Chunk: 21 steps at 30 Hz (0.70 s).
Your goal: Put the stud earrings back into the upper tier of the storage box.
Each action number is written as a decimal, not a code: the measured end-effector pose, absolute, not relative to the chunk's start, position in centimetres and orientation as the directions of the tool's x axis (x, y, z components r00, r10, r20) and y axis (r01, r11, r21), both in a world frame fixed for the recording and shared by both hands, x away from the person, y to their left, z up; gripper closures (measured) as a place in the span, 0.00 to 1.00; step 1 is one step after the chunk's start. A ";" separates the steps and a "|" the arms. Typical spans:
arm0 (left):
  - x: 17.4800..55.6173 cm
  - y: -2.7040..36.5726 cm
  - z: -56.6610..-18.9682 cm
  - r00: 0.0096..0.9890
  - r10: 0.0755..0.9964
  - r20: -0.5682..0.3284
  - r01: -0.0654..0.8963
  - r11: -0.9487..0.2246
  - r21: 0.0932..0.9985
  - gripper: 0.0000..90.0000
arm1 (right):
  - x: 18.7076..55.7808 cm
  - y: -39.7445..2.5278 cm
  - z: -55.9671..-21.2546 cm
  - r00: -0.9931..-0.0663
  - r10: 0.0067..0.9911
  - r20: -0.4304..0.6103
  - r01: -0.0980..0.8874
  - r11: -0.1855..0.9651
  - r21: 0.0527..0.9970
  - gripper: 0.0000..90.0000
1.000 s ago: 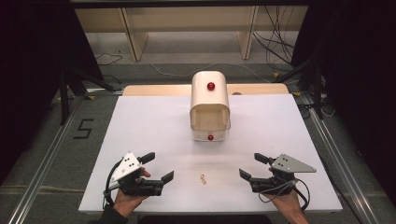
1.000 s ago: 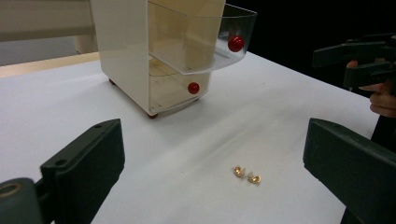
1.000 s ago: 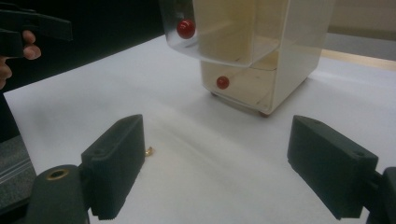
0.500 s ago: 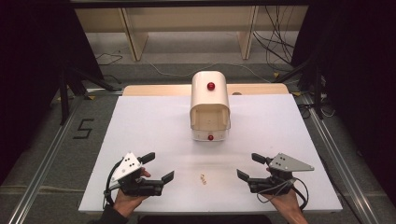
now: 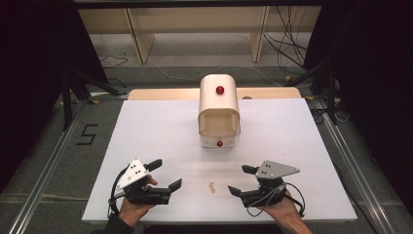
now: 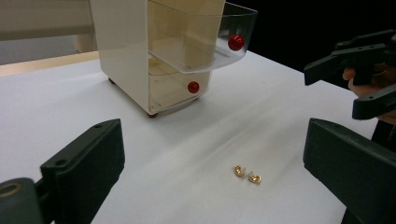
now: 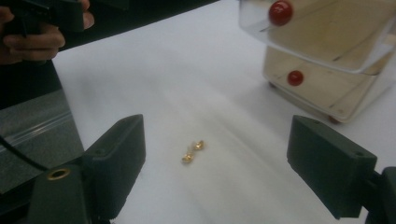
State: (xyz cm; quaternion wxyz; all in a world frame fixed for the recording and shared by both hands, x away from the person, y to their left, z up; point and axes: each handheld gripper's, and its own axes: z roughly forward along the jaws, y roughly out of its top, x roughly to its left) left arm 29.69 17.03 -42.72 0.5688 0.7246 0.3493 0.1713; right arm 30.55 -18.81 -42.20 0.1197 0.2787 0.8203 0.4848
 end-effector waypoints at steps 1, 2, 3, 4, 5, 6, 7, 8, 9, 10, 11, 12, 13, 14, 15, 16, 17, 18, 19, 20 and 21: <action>29.7 17.0 -42.7 0.698 0.701 -0.148 0.311 -0.110 0.944 0.06 | 30.7 -18.5 -42.3 -0.821 0.566 0.075 0.342 0.383 0.858 0.24; 29.7 17.0 -42.7 0.698 0.700 -0.148 0.311 -0.110 0.944 0.06 | 30.7 -18.5 -42.3 -0.821 0.566 0.075 0.342 0.383 0.858 0.24; 29.7 17.0 -42.7 0.698 0.700 -0.148 0.311 -0.110 0.944 0.06 | 30.9 -17.9 -42.5 -0.828 0.555 0.073 0.347 0.406 0.845 0.24; 29.7 17.0 -42.7 0.698 0.700 -0.149 0.311 -0.110 0.944 0.06 | 30.9 -17.9 -42.5 -0.828 0.555 0.073 0.347 0.406 0.845 0.24; 29.7 17.0 -42.7 0.698 0.701 -0.150 0.311 -0.108 0.944 0.06 | 31.3 -17.3 -42.9 -0.835 0.545 0.075 0.355 0.429 0.831 0.25; 29.7 17.0 -42.7 0.697 0.701 -0.150 0.311 -0.108 0.944 0.06 | 31.4 -17.0 -43.0 -0.838 0.539 0.078 0.359 0.438 0.824 0.27; 29.7 17.0 -42.7 0.698 0.701 -0.149 0.311 -0.108 0.944 0.06 | 31.5 -16.7 -43.2 -0.843 0.532 0.078 0.360 0.452 0.816 0.28; 29.7 17.0 -42.7 0.698 0.701 -0.149 0.310 -0.109 0.944 0.06 | 31.7 -16.4 -43.3 -0.846 0.529 0.072 0.362 0.468 0.807 0.29; 29.7 17.0 -42.7 0.698 0.701 -0.148 0.310 -0.109 0.944 0.06 | 31.8 -16.1 -43.5 -0.847 0.526 0.072 0.365 0.479 0.798 0.29; 29.7 17.0 -42.7 0.697 0.701 -0.149 0.310 -0.108 0.945 0.06 | 31.8 -16.1 -43.5 -0.847 0.526 0.072 0.365 0.479 0.798 0.29; 29.7 17.0 -42.7 0.697 0.701 -0.150 0.311 -0.107 0.945 0.06 | 32.1 -15.4 -43.8 -0.848 0.524 0.075 0.377 0.499 0.780 0.31; 29.7 17.0 -42.7 0.698 0.700 -0.150 0.311 -0.107 0.944 0.06 | 32.1 -15.4 -43.8 -0.848 0.524 0.075 0.377 0.499 0.780 0.31; 29.7 17.0 -42.7 0.698 0.700 -0.149 0.310 -0.109 0.944 0.06 | 32.3 -14.8 -44.2 -0.853 0.515 0.081 0.386 0.517 0.764 0.35; 29.7 17.0 -42.7 0.698 0.700 -0.149 0.310 -0.109 0.944 0.06 | 32.3 -14.8 -44.2 -0.853 0.515 0.081 0.386 0.517 0.764 0.35; 29.7 17.1 -42.7 0.698 0.701 -0.150 0.310 -0.107 0.945 0.06 | 32.5 -14.6 -44.4 -0.855 0.512 0.083 0.388 0.526 0.756 0.37; 29.7 17.1 -42.7 0.697 0.701 -0.151 0.310 -0.106 0.945 0.06 | 32.6 -14.3 -44.5 -0.859 0.506 0.084 0.389 0.535 0.750 0.39; 29.7 17.1 -42.7 0.697 0.701 -0.151 0.310 -0.105 0.945 0.06 | 32.8 -14.0 -44.7 -0.860 0.504 0.087 0.393 0.543 0.742 0.40; 29.7 17.1 -42.7 0.697 0.701 -0.151 0.310 -0.106 0.945 0.06 | 33.0 -13.8 -44.9 -0.861 0.501 0.089 0.397 0.552 0.734 0.41; 29.7 17.1 -42.7 0.697 0.701 -0.151 0.310 -0.106 0.945 0.06 | 33.2 -13.5 -45.1 -0.863 0.497 0.093 0.400 0.558 0.727 0.42; 29.7 17.1 -42.7 0.697 0.701 -0.151 0.310 -0.105 0.945 0.06 | 33.3 -13.3 -45.3 -0.863 0.496 0.096 0.404 0.565 0.720 0.44; 29.7 17.1 -42.6 0.697 0.701 -0.152 0.310 -0.103 0.945 0.06 | 33.5 -13.0 -45.5 -0.865 0.493 0.091 0.403 0.575 0.712 0.46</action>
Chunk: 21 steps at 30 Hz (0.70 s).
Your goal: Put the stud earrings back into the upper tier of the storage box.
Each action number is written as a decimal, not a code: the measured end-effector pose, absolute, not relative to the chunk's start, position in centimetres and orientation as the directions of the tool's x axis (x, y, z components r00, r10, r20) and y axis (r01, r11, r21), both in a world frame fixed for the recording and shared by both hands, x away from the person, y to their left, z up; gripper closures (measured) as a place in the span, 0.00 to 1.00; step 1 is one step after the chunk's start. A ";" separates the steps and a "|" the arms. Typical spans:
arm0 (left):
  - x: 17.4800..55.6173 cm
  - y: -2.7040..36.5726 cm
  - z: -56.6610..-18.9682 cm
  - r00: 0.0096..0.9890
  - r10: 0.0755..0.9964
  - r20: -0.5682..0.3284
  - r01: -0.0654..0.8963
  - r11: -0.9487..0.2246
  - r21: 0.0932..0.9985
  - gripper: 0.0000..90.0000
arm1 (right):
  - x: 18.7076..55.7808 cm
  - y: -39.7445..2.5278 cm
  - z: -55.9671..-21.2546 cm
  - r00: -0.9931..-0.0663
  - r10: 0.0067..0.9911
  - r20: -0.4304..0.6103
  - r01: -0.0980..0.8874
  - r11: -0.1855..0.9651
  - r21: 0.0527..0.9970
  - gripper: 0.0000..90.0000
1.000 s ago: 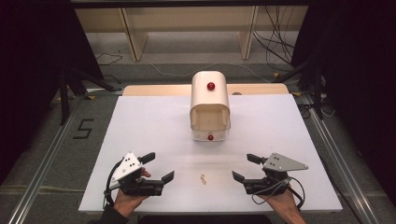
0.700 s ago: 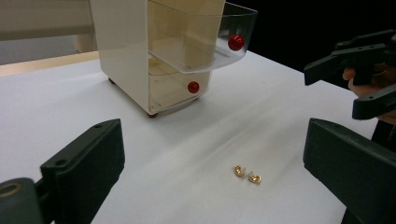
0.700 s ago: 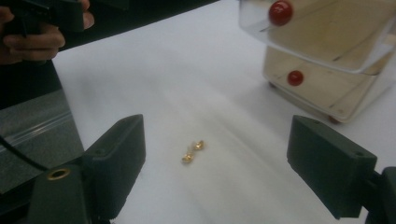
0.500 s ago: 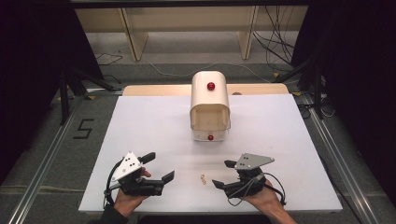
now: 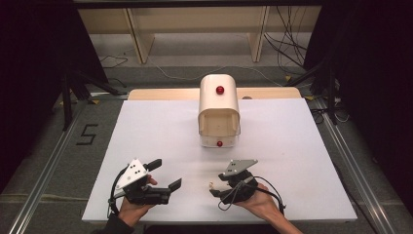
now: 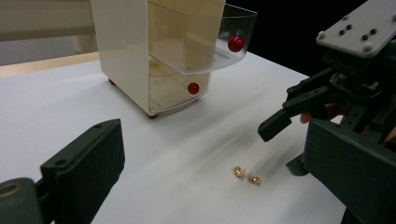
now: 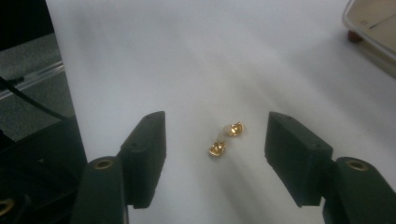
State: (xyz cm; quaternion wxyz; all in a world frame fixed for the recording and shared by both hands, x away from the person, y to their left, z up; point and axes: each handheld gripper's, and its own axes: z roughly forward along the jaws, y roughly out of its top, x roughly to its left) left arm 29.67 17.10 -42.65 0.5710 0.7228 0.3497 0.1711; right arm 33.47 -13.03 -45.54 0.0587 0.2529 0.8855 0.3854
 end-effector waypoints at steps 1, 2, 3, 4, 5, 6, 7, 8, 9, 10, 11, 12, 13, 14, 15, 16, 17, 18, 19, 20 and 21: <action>29.7 17.1 -42.6 0.697 0.701 -0.152 0.310 -0.103 0.945 0.06 | 33.7 -12.5 -46.0 -0.869 0.489 0.082 0.399 0.591 0.701 0.50; 29.7 17.1 -42.6 0.697 0.701 -0.152 0.310 -0.104 0.945 0.06 | 33.7 -12.5 -46.0 -0.869 0.489 0.082 0.399 0.591 0.701 0.50; 29.7 17.1 -42.6 0.697 0.701 -0.152 0.310 -0.103 0.945 0.06 | 33.8 -12.3 -46.1 -0.870 0.486 0.080 0.399 0.600 0.693 0.52; 29.7 17.1 -42.6 0.697 0.701 -0.152 0.309 -0.103 0.945 0.06 | 33.8 -11.9 -46.5 -0.870 0.488 0.072 0.403 0.617 0.676 0.55; 29.6 17.2 -42.6 0.697 0.700 -0.152 0.308 -0.101 0.946 0.06 | 33.8 -11.9 -46.5 -0.870 0.488 0.072 0.403 0.617 0.676 0.55; 29.6 17.2 -42.6 0.698 0.700 -0.152 0.308 -0.101 0.946 0.06 | 33.8 -11.8 -46.7 -0.870 0.488 0.067 0.401 0.623 0.671 0.57; 29.6 17.2 -42.6 0.698 0.700 -0.152 0.308 -0.101 0.946 0.06 | 33.9 -11.6 -46.9 -0.872 0.487 0.059 0.398 0.632 0.665 0.59; 29.6 17.2 -42.6 0.698 0.700 -0.153 0.309 -0.101 0.946 0.06 | 34.0 -11.5 -47.2 -0.873 0.486 0.034 0.386 0.647 0.658 0.62; 29.6 17.2 -42.6 0.697 0.700 -0.154 0.309 -0.100 0.946 0.06 | 34.0 -11.4 -47.3 -0.872 0.489 0.034 0.389 0.650 0.653 0.64; 29.7 17.2 -42.6 0.697 0.700 -0.154 0.309 -0.100 0.946 0.06 | 34.1 -11.4 -47.4 -0.874 0.485 0.030 0.386 0.655 0.649 0.66; 29.7 17.1 -42.6 0.697 0.700 -0.156 0.310 -0.098 0.946 0.06 | 34.1 -11.4 -47.4 -0.874 0.485 0.030 0.386 0.655 0.649 0.66; 29.6 17.1 -42.6 0.698 0.699 -0.155 0.310 -0.100 0.945 0.06 | 34.2 -11.3 -47.5 -0.873 0.487 0.030 0.389 0.657 0.646 0.68; 29.6 17.1 -42.6 0.697 0.700 -0.156 0.311 -0.099 0.945 0.06 | 34.4 -11.2 -47.8 -0.871 0.489 0.033 0.393 0.657 0.643 0.71; 29.7 17.1 -42.6 0.697 0.700 -0.157 0.312 -0.098 0.945 0.06 | 34.5 -11.2 -47.9 -0.870 0.491 0.037 0.397 0.656 0.642 0.72; 29.7 17.1 -42.6 0.696 0.700 -0.158 0.312 -0.097 0.945 0.06 | 34.5 -11.1 -48.0 -0.871 0.490 0.037 0.396 0.657 0.641 0.74; 29.7 17.1 -42.6 0.697 0.700 -0.158 0.311 -0.096 0.945 0.06 | 34.6 -11.0 -48.0 -0.872 0.488 0.036 0.396 0.661 0.638 0.75; 29.6 17.1 -42.6 0.695 0.701 -0.161 0.311 -0.091 0.946 0.06 | 34.6 -11.0 -48.0 -0.872 0.488 0.036 0.396 0.661 0.638 0.75; 29.6 17.1 -42.6 0.696 0.700 -0.160 0.311 -0.093 0.946 0.06 | 34.6 -10.9 -48.2 -0.872 0.488 0.030 0.393 0.664 0.636 0.78; 29.6 17.1 -42.6 0.695 0.701 -0.161 0.311 -0.091 0.946 0.06 | 34.6 -10.8 -48.3 -0.874 0.485 0.028 0.392 0.669 0.632 0.80; 29.6 17.1 -42.6 0.695 0.701 -0.161 0.311 -0.091 0.946 0.06 | 34.6 -10.7 -48.4 -0.876 0.483 0.022 0.387 0.674 0.629 0.81; 29.6 17.1 -42.6 0.695 0.701 -0.161 0.311 -0.091 0.946 0.06 | 34.6 -10.7 -48.4 -0.876 0.483 0.022 0.387 0.674 0.629 0.81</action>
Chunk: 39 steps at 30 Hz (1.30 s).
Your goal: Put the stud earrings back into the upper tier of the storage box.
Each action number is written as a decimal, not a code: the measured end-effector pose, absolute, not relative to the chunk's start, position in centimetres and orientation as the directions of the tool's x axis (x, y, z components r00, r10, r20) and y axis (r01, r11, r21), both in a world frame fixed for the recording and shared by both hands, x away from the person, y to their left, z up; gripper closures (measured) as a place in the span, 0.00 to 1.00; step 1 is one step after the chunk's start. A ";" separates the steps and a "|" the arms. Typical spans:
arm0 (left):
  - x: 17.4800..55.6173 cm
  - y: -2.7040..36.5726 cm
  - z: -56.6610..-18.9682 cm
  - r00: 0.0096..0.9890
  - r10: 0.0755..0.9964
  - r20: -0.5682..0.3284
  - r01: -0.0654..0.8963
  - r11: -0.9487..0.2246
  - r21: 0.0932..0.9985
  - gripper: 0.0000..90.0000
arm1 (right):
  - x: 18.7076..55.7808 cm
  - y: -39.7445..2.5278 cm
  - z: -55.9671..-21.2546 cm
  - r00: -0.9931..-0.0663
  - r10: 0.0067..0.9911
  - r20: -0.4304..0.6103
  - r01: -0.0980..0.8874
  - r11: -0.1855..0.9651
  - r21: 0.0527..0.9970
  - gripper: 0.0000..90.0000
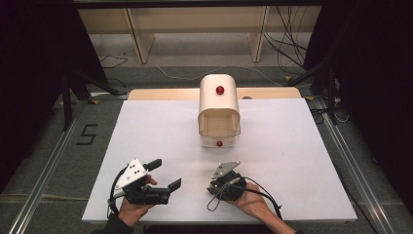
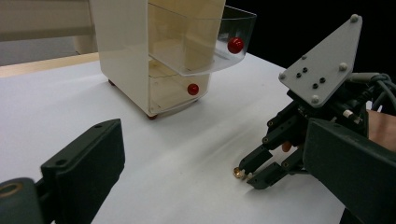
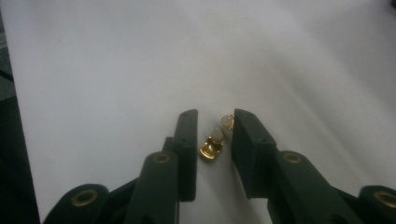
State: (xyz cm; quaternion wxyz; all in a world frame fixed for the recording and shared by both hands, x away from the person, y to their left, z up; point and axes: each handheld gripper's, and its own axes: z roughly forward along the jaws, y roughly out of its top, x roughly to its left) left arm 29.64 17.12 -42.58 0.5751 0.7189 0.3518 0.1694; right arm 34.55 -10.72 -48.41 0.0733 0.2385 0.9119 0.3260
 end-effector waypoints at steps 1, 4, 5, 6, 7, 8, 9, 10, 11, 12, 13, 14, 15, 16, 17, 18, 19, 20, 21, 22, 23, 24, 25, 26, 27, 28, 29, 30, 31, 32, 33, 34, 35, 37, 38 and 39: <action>29.6 17.1 -42.6 0.695 0.700 -0.161 0.310 -0.091 0.946 0.06 | 34.5 -10.7 -48.4 -0.874 0.486 0.016 0.385 0.672 0.633 0.83; 29.6 17.2 -42.6 0.695 0.701 -0.162 0.311 -0.090 0.946 0.06 | 34.5 -10.7 -48.4 -0.877 0.481 0.015 0.381 0.675 0.632 0.89; 29.6 17.2 -42.6 0.695 0.701 -0.162 0.311 -0.090 0.946 0.06 | 34.5 -10.7 -48.4 -0.877 0.481 0.015 0.381 0.675 0.632 0.89; 29.6 17.2 -42.6 0.695 0.701 -0.161 0.311 -0.090 0.946 0.06 | 34.5 -10.7 -48.4 -0.877 0.480 0.014 0.380 0.677 0.630 0.90; 29.6 17.2 -42.5 0.695 0.701 -0.160 0.310 -0.091 0.946 0.06 | 34.5 -10.7 -48.3 -0.878 0.479 0.014 0.380 0.679 0.629 0.90; 29.6 17.2 -42.5 0.695 0.701 -0.161 0.310 -0.090 0.946 0.06 | 34.5 -10.8 -48.3 -0.878 0.478 0.016 0.380 0.678 0.629 0.90; 29.6 17.2 -42.5 0.695 0.701 -0.161 0.309 -0.089 0.947 0.06 | 34.5 -10.8 -48.3 -0.878 0.478 0.019 0.382 0.677 0.629 0.90; 29.6 17.2 -42.5 0.694 0.701 -0.161 0.309 -0.089 0.947 0.06 | 34.5 -10.8 -48.3 -0.878 0.478 0.020 0.383 0.678 0.627 0.90; 29.6 17.2 -42.5 0.694 0.701 -0.162 0.310 -0.088 0.947 0.06 | 34.5 -10.8 -48.3 -0.877 0.481 0.021 0.386 0.676 0.628 0.90; 29.6 17.2 -42.5 0.694 0.702 -0.161 0.309 -0.088 0.947 0.06 | 34.5 -10.9 -48.2 -0.877 0.480 0.024 0.385 0.671 0.633 0.90; 29.6 17.3 -42.5 0.694 0.702 -0.160 0.308 -0.089 0.947 0.06 | 34.6 -11.1 -47.9 -0.875 0.484 0.031 0.389 0.662 0.641 0.90; 29.6 17.3 -42.5 0.694 0.702 -0.161 0.308 -0.087 0.947 0.06 | 34.6 -11.1 -47.9 -0.875 0.484 0.031 0.389 0.662 0.641 0.90; 29.6 17.3 -42.5 0.694 0.702 -0.160 0.308 -0.087 0.947 0.06 | 34.6 -11.2 -47.8 -0.874 0.484 0.032 0.386 0.655 0.649 0.90; 29.6 17.3 -42.5 0.694 0.702 -0.160 0.307 -0.088 0.947 0.06 | 34.7 -11.5 -47.4 -0.873 0.487 0.034 0.385 0.645 0.660 0.90; 29.6 17.3 -42.5 0.694 0.702 -0.159 0.307 -0.089 0.947 0.06 | 34.7 -11.5 -47.4 -0.873 0.487 0.034 0.385 0.645 0.660 0.90; 29.6 17.3 -42.5 0.694 0.703 -0.158 0.308 -0.090 0.947 0.06 | 34.7 -11.8 -46.9 -0.867 0.497 0.042 0.394 0.630 0.670 0.90; 29.6 17.3 -42.5 0.694 0.702 -0.159 0.308 -0.090 0.947 0.06 | 34.7 -11.8 -46.9 -0.867 0.497 0.042 0.394 0.630 0.670 0.90; 29.6 17.3 -42.5 0.694 0.702 -0.158 0.308 -0.091 0.947 0.06 | 34.8 -11.9 -46.8 -0.864 0.501 0.049 0.398 0.621 0.675 0.90; 29.6 17.3 -42.5 0.694 0.702 -0.158 0.307 -0.091 0.947 0.06 | 34.9 -12.1 -46.6 -0.866 0.497 0.056 0.398 0.617 0.679 0.90; 29.6 17.3 -42.5 0.695 0.702 -0.157 0.307 -0.092 0.947 0.06 | 34.9 -12.2 -46.5 -0.866 0.497 0.057 0.398 0.614 0.682 0.90; 29.6 17.3 -42.5 0.694 0.702 -0.158 0.308 -0.092 0.947 0.06 | 34.9 -12.2 -46.4 -0.865 0.498 0.054 0.395 0.612 0.685 0.90; 29.6 17.3 -42.5 0.694 0.702 -0.157 0.308 -0.092 0.947 0.06 | 34.9 -12.3 -46.0 -0.866 0.498 0.055 0.392 0.606 0.692 0.90; 29.6 17.3 -42.5 0.694 0.702 -0.158 0.308 -0.091 0.947 0.06 | 34.9 -12.3 -45.7 -0.867 0.495 0.056 0.389 0.603 0.696 0.90; 29.6 17.3 -42.5 0.694 0.702 -0.159 0.309 -0.090 0.947 0.06 | 34.8 -12.4 -45.4 -0.867 0.494 0.061 0.389 0.596 0.702 0.90; 29.6 17.3 -42.5 0.694 0.702 -0.159 0.309 -0.091 0.947 0.06 | 34.8 -12.4 -45.4 -0.867 0.494 0.061 0.389 0.596 0.702 0.90; 29.6 17.3 -42.5 0.696 0.701 -0.157 0.309 -0.095 0.946 0.06 | 34.8 -12.4 -45.0 -0.870 0.490 0.057 0.379 0.592 0.711 0.90; 29.6 17.2 -42.5 0.695 0.702 -0.160 0.309 -0.091 0.947 0.06 | 34.8 -12.4 -44.6 -0.873 0.485 0.057 0.374 0.589 0.716 0.90; 29.6 17.2 -42.5 0.695 0.701 -0.159 0.309 -0.091 0.947 0.06 | 34.8 -12.5 -44.2 -0.875 0.480 0.056 0.367 0.585 0.724 0.90; 29.6 17.2 -42.5 0.695 0.701 -0.159 0.309 -0.092 0.947 0.06 | 34.7 -12.5 -43.8 -0.876 0.478 0.059 0.367 0.583 0.725 0.90; 29.6 17.2 -42.5 0.695 0.702 -0.159 0.309 -0.092 0.947 0.06 | 34.7 -12.5 -43.4 -0.878 0.475 0.061 0.364 0.580 0.729 0.90; 29.6 17.2 -42.5 0.695 0.702 -0.158 0.310 -0.094 0.946 0.06 | 34.6 -12.4 -42.5 -0.885 0.463 0.060 0.353 0.579 0.735 0.90; 29.6 17.2 -42.6 0.695 0.702 -0.158 0.311 -0.094 0.946 0.06 | 34.6 -12.4 -42.1 -0.887 0.459 0.056 0.345 0.576 0.741 0.90; 29.6 17.2 -42.6 0.695 0.702 -0.158 0.311 -0.095 0.946 0.06 | 34.6 -12.4 -42.1 -0.887 0.459 0.056 0.345 0.576 0.741 0.90; 29.6 17.2 -42.6 0.695 0.701 -0.157 0.310 -0.096 0.946 0.06 | 34.7 -12.4 -41.4 -0.890 0.454 0.052 0.336 0.573 0.747 0.90; 29.6 17.2 -42.6 0.696 0.701 -0.156 0.310 -0.097 0.946 0.06 | 34.8 -12.4 -40.8 -0.892 0.450 0.046 0.328 0.573 0.752 0.90; 29.6 17.2 -42.6 0.695 0.702 -0.157 0.311 -0.096 0.946 0.06 | 34.8 -12.4 -40.8 -0.892 0.450 0.046 0.328 0.573 0.752 0.90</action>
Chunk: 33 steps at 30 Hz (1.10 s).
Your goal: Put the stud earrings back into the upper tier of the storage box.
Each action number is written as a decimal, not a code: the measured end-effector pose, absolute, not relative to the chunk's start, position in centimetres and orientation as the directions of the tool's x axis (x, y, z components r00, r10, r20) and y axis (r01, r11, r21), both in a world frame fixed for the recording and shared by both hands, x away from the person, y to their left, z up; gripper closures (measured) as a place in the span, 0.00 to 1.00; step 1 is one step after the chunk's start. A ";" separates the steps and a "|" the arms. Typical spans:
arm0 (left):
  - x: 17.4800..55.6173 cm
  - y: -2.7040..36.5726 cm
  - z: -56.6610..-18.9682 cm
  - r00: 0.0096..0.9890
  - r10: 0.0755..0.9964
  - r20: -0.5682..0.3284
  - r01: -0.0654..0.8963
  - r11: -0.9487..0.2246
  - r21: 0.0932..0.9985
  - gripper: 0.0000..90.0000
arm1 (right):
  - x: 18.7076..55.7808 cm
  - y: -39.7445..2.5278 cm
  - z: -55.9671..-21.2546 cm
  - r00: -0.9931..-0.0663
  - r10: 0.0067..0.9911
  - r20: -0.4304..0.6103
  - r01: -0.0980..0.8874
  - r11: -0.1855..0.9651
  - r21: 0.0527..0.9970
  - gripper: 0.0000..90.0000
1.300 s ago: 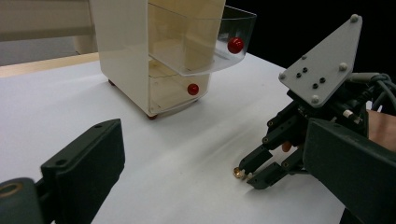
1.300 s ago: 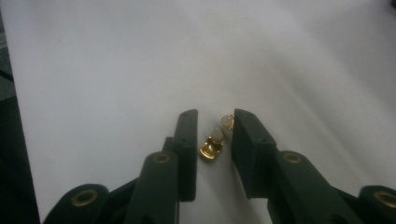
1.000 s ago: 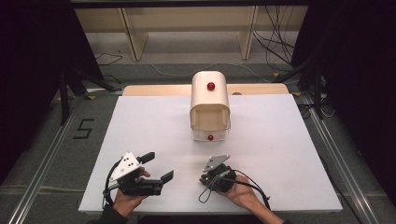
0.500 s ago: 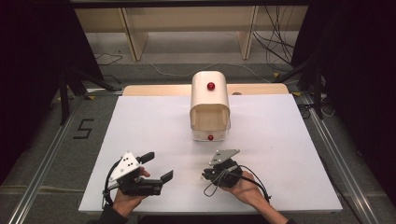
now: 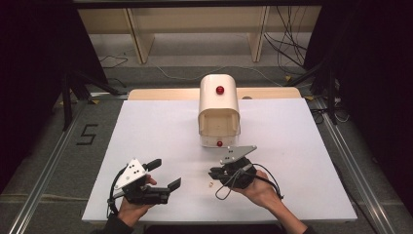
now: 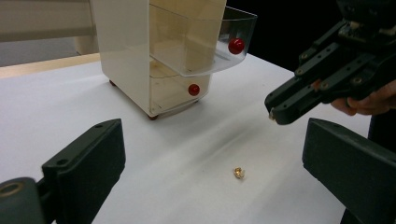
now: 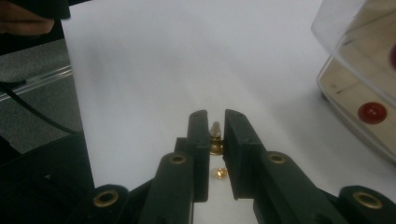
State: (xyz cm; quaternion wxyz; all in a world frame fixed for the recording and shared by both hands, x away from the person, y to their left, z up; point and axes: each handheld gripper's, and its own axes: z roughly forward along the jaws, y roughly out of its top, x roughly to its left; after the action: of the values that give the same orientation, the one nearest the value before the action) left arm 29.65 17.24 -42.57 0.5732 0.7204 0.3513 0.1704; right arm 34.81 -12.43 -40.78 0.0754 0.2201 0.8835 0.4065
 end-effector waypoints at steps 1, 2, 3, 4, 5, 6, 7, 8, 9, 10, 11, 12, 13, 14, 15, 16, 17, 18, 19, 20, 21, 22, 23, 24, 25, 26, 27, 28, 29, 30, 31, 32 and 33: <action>29.7 17.2 -42.6 0.694 0.702 -0.158 0.311 -0.095 0.946 0.06 | 34.9 -12.5 -40.5 -0.892 0.451 0.045 0.328 0.574 0.750 0.90; 29.7 17.2 -42.6 0.694 0.702 -0.158 0.311 -0.095 0.946 0.06 | 35.2 -12.6 -39.9 -0.892 0.451 0.041 0.323 0.571 0.755 0.90; 29.7 17.2 -42.6 0.695 0.702 -0.157 0.311 -0.096 0.946 0.06 | 35.3 -12.6 -39.6 -0.891 0.452 0.040 0.323 0.569 0.756 0.90; 29.7 17.2 -42.6 0.695 0.702 -0.157 0.311 -0.097 0.946 0.06 | 35.4 -12.6 -39.2 -0.892 0.450 0.038 0.320 0.569 0.758 0.90; 29.7 17.2 -42.6 0.694 0.702 -0.157 0.311 -0.096 0.946 0.06 | 35.4 -12.6 -39.2 -0.892 0.450 0.038 0.320 0.569 0.758 0.90; 29.7 17.2 -42.6 0.694 0.703 -0.158 0.312 -0.095 0.945 0.06 | 35.6 -12.7 -38.6 -0.894 0.447 0.035 0.313 0.567 0.762 0.90; 29.7 17.2 -42.6 0.694 0.703 -0.158 0.312 -0.095 0.945 0.06 | 35.6 -12.7 -38.6 -0.894 0.447 0.035 0.313 0.567 0.762 0.90; 29.7 17.2 -42.6 0.694 0.702 -0.158 0.312 -0.095 0.945 0.06 | 35.9 -12.7 -37.9 -0.895 0.445 0.033 0.309 0.566 0.765 0.90; 29.7 17.2 -42.6 0.694 0.703 -0.157 0.312 -0.096 0.945 0.06 | 36.0 -12.7 -37.6 -0.896 0.443 0.032 0.306 0.564 0.767 0.90; 29.7 17.2 -42.6 0.694 0.702 -0.157 0.311 -0.096 0.946 0.06 | 36.0 -12.7 -37.6 -0.896 0.443 0.032 0.306 0.564 0.767 0.90; 29.7 17.2 -42.6 0.694 0.702 -0.159 0.312 -0.095 0.945 0.06 | 36.2 -12.7 -36.9 -0.897 0.440 0.029 0.301 0.564 0.769 0.90; 29.7 17.2 -42.6 0.693 0.703 -0.159 0.312 -0.093 0.946 0.06 | 36.3 -12.7 -36.6 -0.896 0.442 0.030 0.301 0.557 0.774 0.90; 29.7 17.2 -42.6 0.694 0.702 -0.158 0.311 -0.095 0.946 0.06 | 36.4 -12.7 -36.3 -0.897 0.442 0.029 0.298 0.554 0.778 0.90; 29.7 17.2 -42.6 0.694 0.702 -0.157 0.311 -0.096 0.945 0.06 | 36.5 -12.8 -36.0 -0.897 0.441 0.028 0.295 0.550 0.782 0.90; 29.7 17.2 -42.6 0.694 0.702 -0.158 0.311 -0.095 0.946 0.06 | 36.5 -12.8 -36.0 -0.897 0.441 0.028 0.295 0.550 0.782 0.90; 29.7 17.3 -42.6 0.694 0.703 -0.157 0.310 -0.095 0.946 0.06 | 36.8 -12.9 -35.5 -0.895 0.444 0.027 0.293 0.541 0.788 0.90; 29.7 17.3 -42.6 0.694 0.702 -0.158 0.310 -0.094 0.946 0.06 | 36.8 -12.9 -35.5 -0.895 0.444 0.027 0.293 0.541 0.788 0.90; 29.7 17.3 -42.6 0.695 0.702 -0.157 0.310 -0.095 0.946 0.06 | 37.0 -13.0 -35.1 -0.893 0.450 0.032 0.297 0.534 0.792 0.90; 29.7 17.3 -42.6 0.695 0.702 -0.157 0.310 -0.096 0.946 0.06 | 37.1 -13.1 -35.0 -0.892 0.450 0.031 0.296 0.532 0.793 0.90; 29.7 17.3 -42.6 0.694 0.702 -0.157 0.310 -0.096 0.946 0.06 | 37.1 -13.1 -35.0 -0.892 0.450 0.031 0.296 0.532 0.793 0.90; 29.7 17.3 -42.6 0.694 0.702 -0.158 0.310 -0.093 0.946 0.06 | 37.2 -13.2 -34.9 -0.891 0.453 0.032 0.298 0.530 0.794 0.90; 29.7 17.3 -42.6 0.694 0.702 -0.158 0.310 -0.093 0.946 0.06 | 37.3 -13.2 -34.7 -0.890 0.455 0.032 0.299 0.529 0.794 0.90; 29.7 17.3 -42.6 0.694 0.702 -0.157 0.310 -0.094 0.946 0.06 | 37.4 -13.3 -34.6 -0.888 0.459 0.034 0.302 0.525 0.796 0.90; 29.7 17.3 -42.6 0.694 0.702 -0.158 0.310 -0.094 0.946 0.06 | 37.4 -13.4 -34.5 -0.887 0.460 0.035 0.301 0.521 0.799 0.90; 29.7 17.3 -42.6 0.694 0.703 -0.158 0.310 -0.094 0.946 0.06 | 37.6 -13.6 -34.3 -0.885 0.465 0.035 0.302 0.515 0.802 0.90; 29.7 17.3 -42.6 0.694 0.702 -0.159 0.310 -0.093 0.946 0.06 | 37.6 -13.6 -34.3 -0.885 0.465 0.035 0.302 0.515 0.802 0.90; 29.7 17.3 -42.6 0.694 0.702 -0.158 0.310 -0.094 0.946 0.06 | 37.6 -13.6 -34.2 -0.884 0.466 0.033 0.300 0.513 0.804 0.90; 29.7 17.3 -42.6 0.695 0.702 -0.157 0.310 -0.095 0.946 0.06 | 37.8 -13.8 -34.0 -0.880 0.474 0.033 0.302 0.506 0.808 0.90; 29.7 17.3 -42.6 0.695 0.702 -0.156 0.310 -0.096 0.946 0.06 | 37.8 -13.8 -34.0 -0.880 0.474 0.033 0.302 0.506 0.808 0.90; 29.7 17.3 -42.6 0.694 0.702 -0.157 0.310 -0.095 0.946 0.06 | 37.9 -13.9 -33.8 -0.877 0.479 0.032 0.302 0.499 0.812 0.90; 29.7 17.3 -42.6 0.694 0.702 -0.158 0.310 -0.094 0.946 0.06 | 37.9 -13.9 -33.8 -0.877 0.479 0.032 0.302 0.499 0.812 0.90; 29.7 17.3 -42.6 0.694 0.702 -0.158 0.310 -0.094 0.946 0.06 | 38.0 -14.0 -33.8 -0.875 0.483 0.033 0.303 0.494 0.815 0.90; 29.7 17.3 -42.6 0.695 0.702 -0.157 0.309 -0.095 0.946 0.06 | 38.1 -14.1 -33.7 -0.872 0.488 0.034 0.306 0.488 0.818 0.90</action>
State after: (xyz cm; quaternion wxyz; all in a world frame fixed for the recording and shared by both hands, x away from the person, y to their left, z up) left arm 29.67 17.26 -42.57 0.5738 0.7198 0.3512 0.1712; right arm 38.09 -14.11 -33.67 0.1016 0.2317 0.8565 0.4499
